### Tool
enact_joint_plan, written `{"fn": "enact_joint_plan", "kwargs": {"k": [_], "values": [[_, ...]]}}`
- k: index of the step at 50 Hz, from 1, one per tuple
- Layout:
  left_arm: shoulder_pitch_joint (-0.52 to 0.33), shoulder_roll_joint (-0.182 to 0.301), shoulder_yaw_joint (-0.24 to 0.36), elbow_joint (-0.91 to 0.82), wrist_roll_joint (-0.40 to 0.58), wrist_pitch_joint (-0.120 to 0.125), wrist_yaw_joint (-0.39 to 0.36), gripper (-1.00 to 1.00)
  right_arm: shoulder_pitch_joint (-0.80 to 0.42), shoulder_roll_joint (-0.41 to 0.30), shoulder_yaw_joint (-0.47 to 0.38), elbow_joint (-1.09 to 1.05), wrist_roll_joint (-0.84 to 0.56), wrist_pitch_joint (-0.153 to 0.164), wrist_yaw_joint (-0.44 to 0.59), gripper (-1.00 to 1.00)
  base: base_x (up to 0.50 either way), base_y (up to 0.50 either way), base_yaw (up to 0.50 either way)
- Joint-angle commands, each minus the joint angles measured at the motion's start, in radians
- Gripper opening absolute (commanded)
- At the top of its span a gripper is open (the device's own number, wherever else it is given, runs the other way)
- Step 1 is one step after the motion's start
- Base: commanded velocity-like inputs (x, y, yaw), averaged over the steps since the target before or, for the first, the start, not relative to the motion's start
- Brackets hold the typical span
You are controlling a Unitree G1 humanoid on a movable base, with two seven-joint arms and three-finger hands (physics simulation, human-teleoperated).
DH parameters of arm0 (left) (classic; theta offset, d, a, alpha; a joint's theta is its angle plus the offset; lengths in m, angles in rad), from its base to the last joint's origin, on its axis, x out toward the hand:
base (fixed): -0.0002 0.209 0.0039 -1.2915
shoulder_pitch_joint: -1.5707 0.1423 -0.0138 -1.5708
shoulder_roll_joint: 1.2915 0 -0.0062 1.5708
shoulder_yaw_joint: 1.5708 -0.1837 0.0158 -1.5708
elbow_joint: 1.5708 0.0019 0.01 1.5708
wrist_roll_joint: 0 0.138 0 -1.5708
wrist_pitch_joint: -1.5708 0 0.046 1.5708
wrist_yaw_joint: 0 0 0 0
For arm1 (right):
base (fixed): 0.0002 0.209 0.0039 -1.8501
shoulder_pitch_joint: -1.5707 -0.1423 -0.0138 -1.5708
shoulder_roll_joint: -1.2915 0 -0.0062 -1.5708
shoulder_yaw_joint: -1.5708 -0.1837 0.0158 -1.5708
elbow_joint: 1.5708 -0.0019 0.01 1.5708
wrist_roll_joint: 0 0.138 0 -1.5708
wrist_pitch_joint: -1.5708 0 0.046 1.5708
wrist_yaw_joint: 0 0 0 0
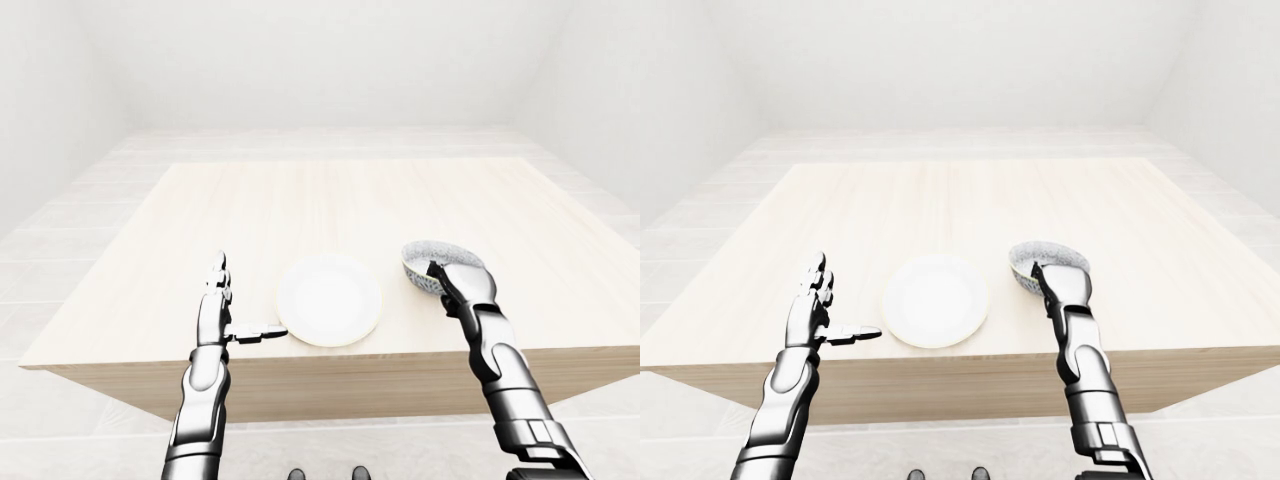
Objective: Put the bowl on the plate.
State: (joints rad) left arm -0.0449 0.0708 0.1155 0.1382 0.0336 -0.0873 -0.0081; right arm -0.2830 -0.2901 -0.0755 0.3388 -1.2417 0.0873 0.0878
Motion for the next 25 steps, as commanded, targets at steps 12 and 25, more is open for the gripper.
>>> {"fn": "enact_joint_plan", "kwargs": {"k": [12, 25], "values": [[-0.006, 0.003, 0.002, -0.001, 0.003, 0.000, 0.003, 1.00, 0.035, 0.014, -0.026, -0.167, -0.118, 0.000, 0.094, -0.44, 0.00, 0.00, 0.00], [-0.006, 0.003, 0.002, 0.004, 0.003, 0.000, 0.001, 1.00, 0.067, 0.037, -0.030, -0.268, -0.169, 0.000, 0.145, -0.47, 0.00, 0.00, 0.00]]}}
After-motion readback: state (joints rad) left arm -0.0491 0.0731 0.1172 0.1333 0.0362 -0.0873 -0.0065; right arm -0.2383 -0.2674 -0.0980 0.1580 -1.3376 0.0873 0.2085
